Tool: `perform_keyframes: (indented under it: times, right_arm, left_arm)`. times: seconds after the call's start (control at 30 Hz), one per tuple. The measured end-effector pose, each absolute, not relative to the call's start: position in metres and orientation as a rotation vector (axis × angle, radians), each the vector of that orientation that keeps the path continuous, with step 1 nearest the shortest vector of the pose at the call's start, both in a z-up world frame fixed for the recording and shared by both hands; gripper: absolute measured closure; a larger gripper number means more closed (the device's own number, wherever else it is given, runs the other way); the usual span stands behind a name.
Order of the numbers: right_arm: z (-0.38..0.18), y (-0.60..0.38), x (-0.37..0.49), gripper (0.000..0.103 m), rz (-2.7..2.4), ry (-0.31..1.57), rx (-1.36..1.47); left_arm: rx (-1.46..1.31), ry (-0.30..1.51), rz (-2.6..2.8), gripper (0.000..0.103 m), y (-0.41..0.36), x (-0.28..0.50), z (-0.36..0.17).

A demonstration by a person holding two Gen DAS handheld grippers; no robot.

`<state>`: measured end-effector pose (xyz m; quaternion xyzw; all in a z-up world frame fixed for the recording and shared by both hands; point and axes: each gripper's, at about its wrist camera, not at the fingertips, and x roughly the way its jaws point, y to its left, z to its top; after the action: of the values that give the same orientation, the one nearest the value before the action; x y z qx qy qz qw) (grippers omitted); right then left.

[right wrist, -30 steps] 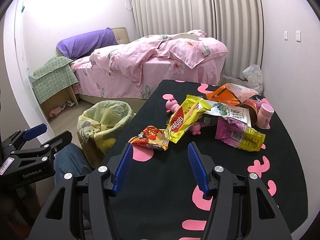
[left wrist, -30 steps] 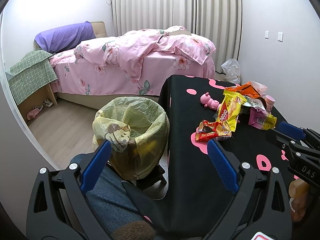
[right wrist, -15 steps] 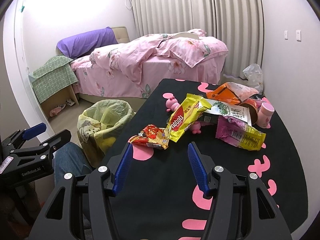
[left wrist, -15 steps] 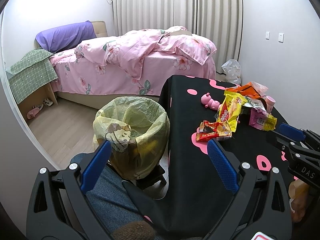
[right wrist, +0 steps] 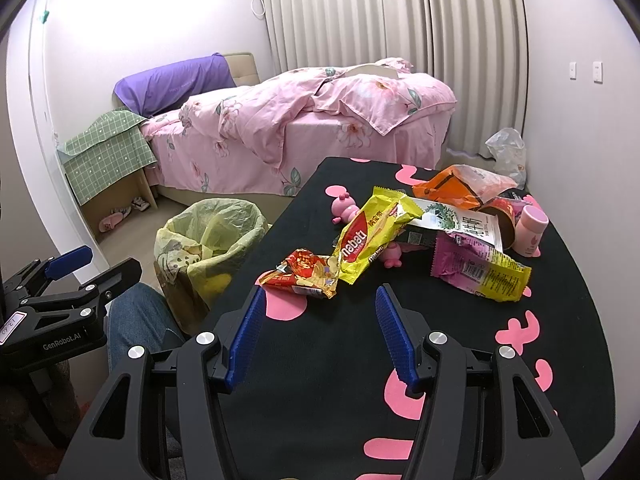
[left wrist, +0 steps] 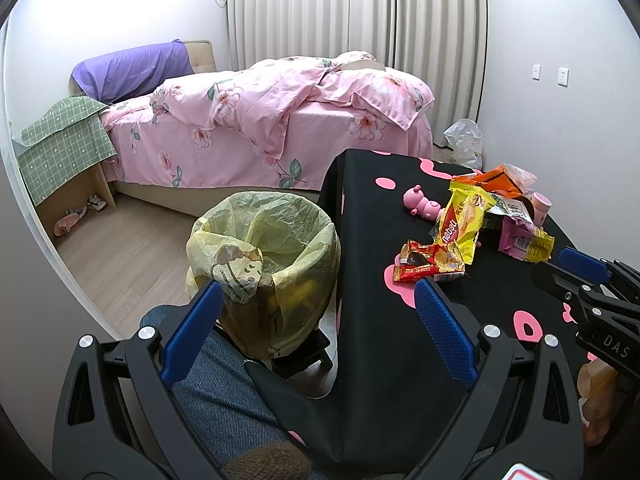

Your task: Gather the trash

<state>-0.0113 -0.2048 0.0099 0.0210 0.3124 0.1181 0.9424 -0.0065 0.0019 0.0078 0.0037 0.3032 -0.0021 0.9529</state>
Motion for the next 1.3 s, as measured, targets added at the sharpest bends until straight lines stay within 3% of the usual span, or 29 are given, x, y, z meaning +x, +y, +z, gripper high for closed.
perform_keyframes:
  times: [1.1,1.3]
  right_arm:
    - [0.011,-0.208,-0.011,0.049,0.232,0.633,0.03]
    - [0.012,-0.248,0.003,0.049,0.134,0.634,0.082]
  left_arm:
    - [0.001,0.618,-0.01,0.011,0.003,-0.004,0.008]
    - [-0.006,0.62,-0.082,0.011,-0.007,0.014,0.004]
